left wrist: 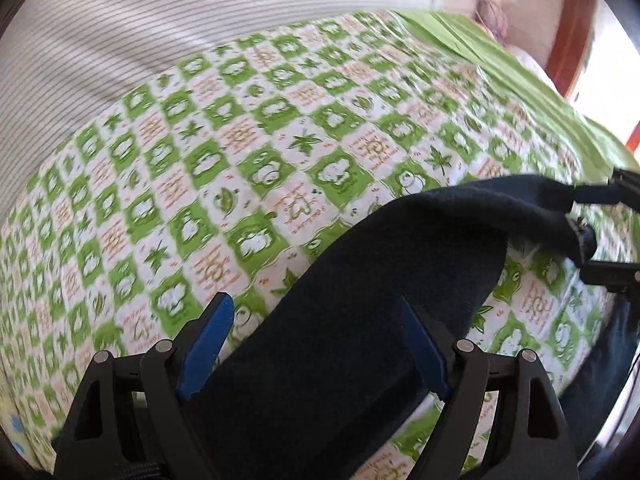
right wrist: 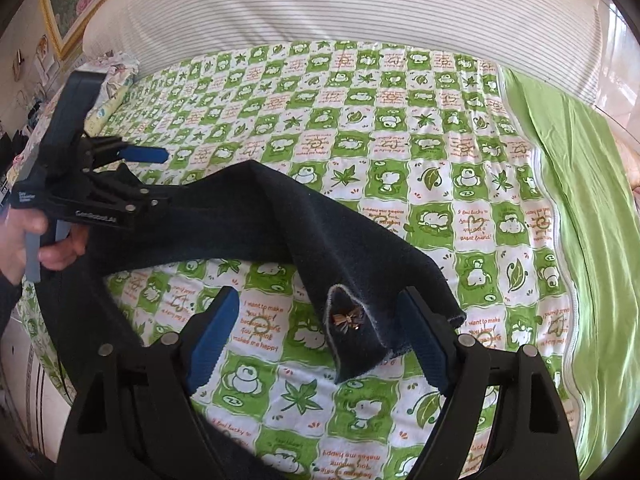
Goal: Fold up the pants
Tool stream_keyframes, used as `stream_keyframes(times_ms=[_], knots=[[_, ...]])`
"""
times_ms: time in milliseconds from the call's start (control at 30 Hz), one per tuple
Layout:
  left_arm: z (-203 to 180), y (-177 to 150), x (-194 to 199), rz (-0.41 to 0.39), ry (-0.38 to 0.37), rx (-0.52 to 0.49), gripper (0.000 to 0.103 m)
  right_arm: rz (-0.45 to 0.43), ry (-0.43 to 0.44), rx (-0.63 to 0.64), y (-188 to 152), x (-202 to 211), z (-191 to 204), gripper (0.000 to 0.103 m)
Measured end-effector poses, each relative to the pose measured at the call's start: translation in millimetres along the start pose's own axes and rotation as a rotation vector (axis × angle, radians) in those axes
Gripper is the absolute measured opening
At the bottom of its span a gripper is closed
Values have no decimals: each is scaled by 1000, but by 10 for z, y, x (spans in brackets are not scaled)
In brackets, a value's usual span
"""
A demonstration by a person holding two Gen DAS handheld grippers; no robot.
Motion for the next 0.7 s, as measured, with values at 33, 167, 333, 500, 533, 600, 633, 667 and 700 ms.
stream_keyframes(times_ms=[33,167,333,500,533,600,633,667,700], knots=[[-7,13,-44,3,13,-22,83,6,-2,3,-5,-19,-7,82],[-21,22,-265,48,35,-64,80,24,-1,7,-30,-87,-45,82],[-13,56,-450,66,4,-82,76,46,-30,17,-73,-193,-133,69],[-163,143,-531,78,-103,-65,25,53,-38,-9,-79,-206,-273,40],[-209,149,-527,73,-87,-87,21,41,-35,-14,-56,-176,-291,29],[-309,124,-490,66,-78,-119,8,22,-37,-14,-28,-118,-309,20],[-341,116,-461,60,-74,-125,8,12,-42,-10,-5,-72,-316,20],[-376,111,-411,51,-73,-128,7,4,-48,-6,4,-31,-315,17],[-420,92,-346,38,-84,-124,7,-5,-56,0,18,16,-317,16]])
Point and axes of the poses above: each gripper's, at about its wrist camera, not at the fingertips, and x roughly against the way its jaws point, z to its left, y to its top, the point moved 8 cm from there along -x, roughly the way its jaws point, and after that the axes turned 7 degrees about -z, right-handed, at the moved point
